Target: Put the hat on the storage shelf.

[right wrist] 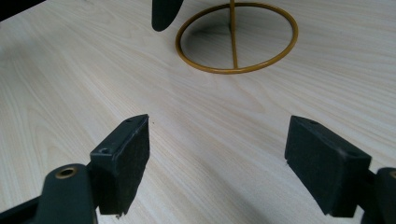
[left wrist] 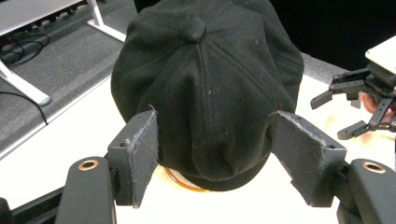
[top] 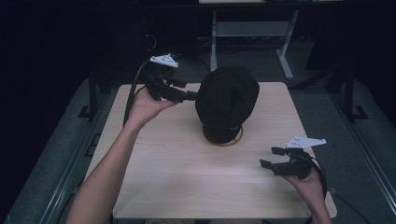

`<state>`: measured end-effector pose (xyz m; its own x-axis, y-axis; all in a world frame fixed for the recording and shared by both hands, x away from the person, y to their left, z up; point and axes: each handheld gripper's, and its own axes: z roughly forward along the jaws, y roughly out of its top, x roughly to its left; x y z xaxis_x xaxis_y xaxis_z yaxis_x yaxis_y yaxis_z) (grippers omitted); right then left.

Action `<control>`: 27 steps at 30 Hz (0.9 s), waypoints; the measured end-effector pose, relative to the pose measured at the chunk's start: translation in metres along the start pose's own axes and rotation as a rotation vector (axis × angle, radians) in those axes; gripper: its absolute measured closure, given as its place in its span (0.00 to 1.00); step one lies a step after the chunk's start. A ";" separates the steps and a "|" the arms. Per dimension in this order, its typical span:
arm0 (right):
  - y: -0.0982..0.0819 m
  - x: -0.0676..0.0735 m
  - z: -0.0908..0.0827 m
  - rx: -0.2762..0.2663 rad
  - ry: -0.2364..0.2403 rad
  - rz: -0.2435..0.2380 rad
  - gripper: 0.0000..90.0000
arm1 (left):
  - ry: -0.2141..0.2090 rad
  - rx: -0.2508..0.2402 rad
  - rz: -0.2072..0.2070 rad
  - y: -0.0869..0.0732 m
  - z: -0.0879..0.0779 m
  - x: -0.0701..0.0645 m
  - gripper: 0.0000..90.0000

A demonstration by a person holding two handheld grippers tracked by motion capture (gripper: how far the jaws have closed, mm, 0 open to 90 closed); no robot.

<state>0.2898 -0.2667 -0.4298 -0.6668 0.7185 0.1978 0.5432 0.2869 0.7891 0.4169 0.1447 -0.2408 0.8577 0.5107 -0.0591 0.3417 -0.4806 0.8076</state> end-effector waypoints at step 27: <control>0.002 0.008 0.003 -0.009 0.006 -0.012 0.24 | 0.016 -0.021 -0.044 -0.050 -0.021 -0.011 0.29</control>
<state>0.2871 -0.2582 -0.4288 -0.6764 0.7111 0.1918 0.5304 0.2896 0.7968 0.3823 0.1783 -0.2684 0.8357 0.5425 -0.0851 0.3704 -0.4424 0.8168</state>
